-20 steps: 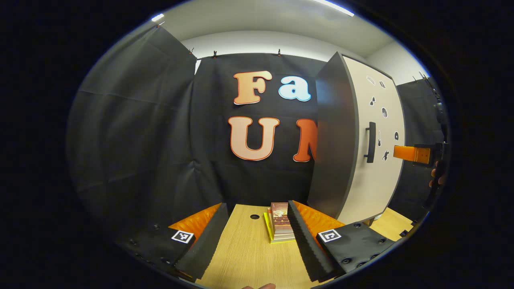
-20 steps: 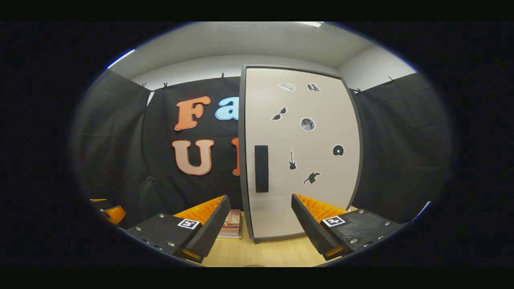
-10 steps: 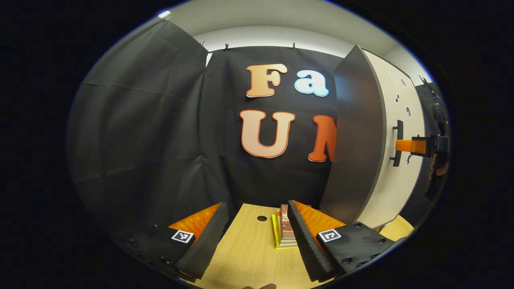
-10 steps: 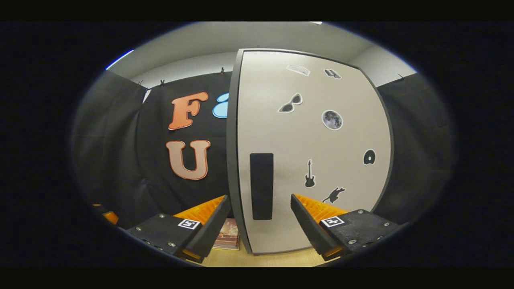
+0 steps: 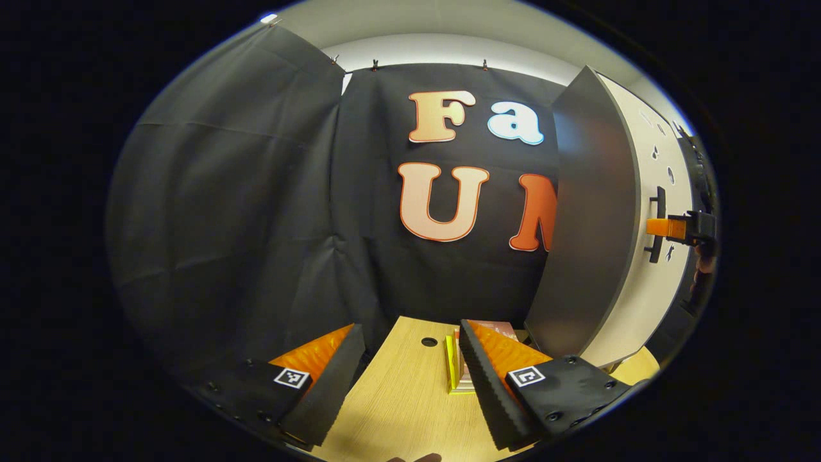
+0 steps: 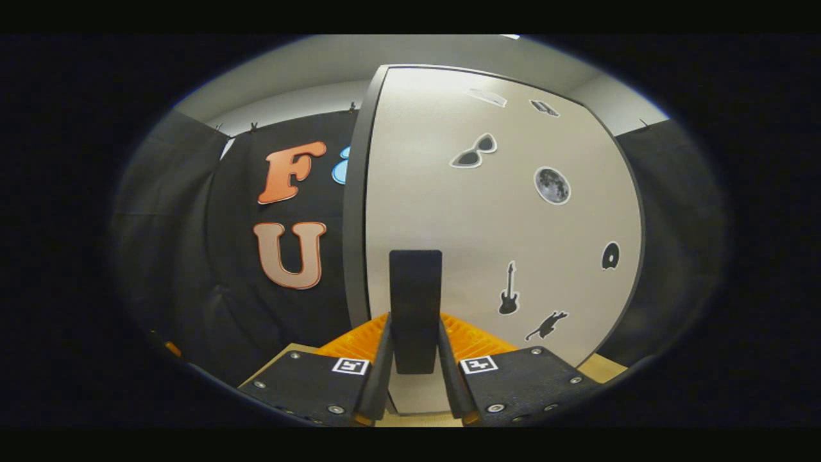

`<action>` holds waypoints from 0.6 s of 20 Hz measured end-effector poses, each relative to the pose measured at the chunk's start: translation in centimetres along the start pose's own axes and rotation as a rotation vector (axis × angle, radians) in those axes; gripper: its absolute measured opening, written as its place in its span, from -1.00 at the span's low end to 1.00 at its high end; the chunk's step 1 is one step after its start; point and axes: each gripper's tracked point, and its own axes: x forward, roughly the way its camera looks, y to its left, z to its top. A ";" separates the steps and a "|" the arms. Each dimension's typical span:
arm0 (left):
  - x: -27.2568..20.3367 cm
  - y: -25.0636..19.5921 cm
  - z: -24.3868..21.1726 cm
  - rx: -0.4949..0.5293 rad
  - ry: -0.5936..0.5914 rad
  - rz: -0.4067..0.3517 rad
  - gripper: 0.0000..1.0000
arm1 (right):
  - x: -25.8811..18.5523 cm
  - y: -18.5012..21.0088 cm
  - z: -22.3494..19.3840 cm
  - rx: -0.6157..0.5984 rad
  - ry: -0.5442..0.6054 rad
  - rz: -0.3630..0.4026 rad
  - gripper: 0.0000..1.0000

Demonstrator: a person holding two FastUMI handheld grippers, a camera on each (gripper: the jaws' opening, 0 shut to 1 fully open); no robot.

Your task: Open the cabinet door with the right hand, grasp the bottle in the cabinet with the left hand and place it on the coaster, then close the cabinet door with the right hand.

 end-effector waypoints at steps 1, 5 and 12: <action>-0.2 0.0 -0.2 0.006 0.004 0.000 0.94 | 0.1 0.0 0.0 0.010 0.003 -0.001 -0.29; -1.8 -0.2 -0.3 0.005 0.016 -0.032 0.94 | -0.6 -0.2 -0.2 0.069 0.003 -0.002 -0.33; -6.3 1.8 0.3 0.020 -0.010 -0.059 0.93 | -2.0 -0.6 -0.2 0.081 0.028 -0.040 -0.48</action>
